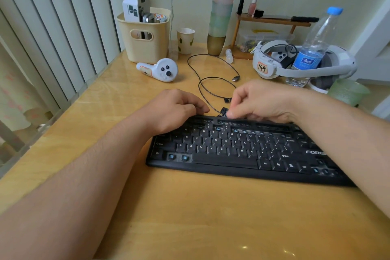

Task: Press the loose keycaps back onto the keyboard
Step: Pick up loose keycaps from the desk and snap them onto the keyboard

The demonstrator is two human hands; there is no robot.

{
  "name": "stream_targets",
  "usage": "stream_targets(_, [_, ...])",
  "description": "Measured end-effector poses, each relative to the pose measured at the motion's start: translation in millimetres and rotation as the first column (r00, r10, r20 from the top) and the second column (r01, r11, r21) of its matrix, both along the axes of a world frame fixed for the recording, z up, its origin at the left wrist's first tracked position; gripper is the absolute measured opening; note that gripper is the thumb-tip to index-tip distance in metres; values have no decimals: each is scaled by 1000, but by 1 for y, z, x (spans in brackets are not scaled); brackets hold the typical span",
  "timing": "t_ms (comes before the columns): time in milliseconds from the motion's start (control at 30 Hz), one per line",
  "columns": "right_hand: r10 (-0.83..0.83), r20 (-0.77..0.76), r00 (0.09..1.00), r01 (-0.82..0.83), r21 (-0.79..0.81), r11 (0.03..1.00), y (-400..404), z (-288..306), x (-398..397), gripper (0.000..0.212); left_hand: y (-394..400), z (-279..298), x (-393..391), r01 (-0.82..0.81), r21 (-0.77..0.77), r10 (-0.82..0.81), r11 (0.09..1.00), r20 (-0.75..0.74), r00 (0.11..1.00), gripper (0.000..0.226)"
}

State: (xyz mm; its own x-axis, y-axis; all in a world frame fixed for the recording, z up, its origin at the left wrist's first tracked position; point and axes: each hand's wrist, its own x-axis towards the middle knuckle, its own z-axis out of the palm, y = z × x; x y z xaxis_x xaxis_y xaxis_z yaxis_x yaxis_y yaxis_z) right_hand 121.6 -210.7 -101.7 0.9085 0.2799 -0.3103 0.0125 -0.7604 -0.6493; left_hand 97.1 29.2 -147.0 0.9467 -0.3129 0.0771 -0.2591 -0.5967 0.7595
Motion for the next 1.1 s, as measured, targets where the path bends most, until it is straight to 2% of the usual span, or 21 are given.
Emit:
stream_targets(67, [-49,116,992,32,144,989,-7,7,4,5,0,-1,1,-17,-19,17,1000,-4,1000,34])
stream_targets(100, [-48,217,975,19,134,991,-11,8,6,6,1,-2,2,-23,-33,23,999,-9,1000,33])
stream_targets(167, [62,370,927,-46,-52,998,-14,5,10,19,1,-2,3,-29,-45,29,999,-13,1000,33])
stream_targets(233, [265,348,899,-167,-288,943,-9,-1,11,31,1,-2,4,-33,-34,32,999,-13,999,33])
stream_targets(300, [448,274,851,-284,-478,831,0,-6,12,41,0,-2,3,-33,-32,33,999,-10,999,33])
stream_targets(367, [514,183,838,-350,-543,764,7,-2,13,49,-1,-2,3,-34,-18,33,999,-6,999,34])
stream_targets(500, [518,49,854,-400,-576,713,7,8,22,66,0,-2,3,-31,-7,31,999,-15,999,34])
stream_targets(600, [555,53,830,-414,-608,678,8,1,24,80,-1,-2,4,-27,8,27,1000,-10,1000,34])
stream_targets(767, [572,172,802,-417,-524,742,15,-9,29,50,-3,-2,4,-16,23,16,1000,-8,1000,35])
stream_targets(967, [493,293,819,-334,-455,826,20,-24,40,42,0,-3,7,-40,-49,38,998,-47,998,36])
stream_targets(1100, [451,299,841,-302,-431,850,16,-27,44,41,3,-4,9,-73,-103,66,992,-74,995,37])
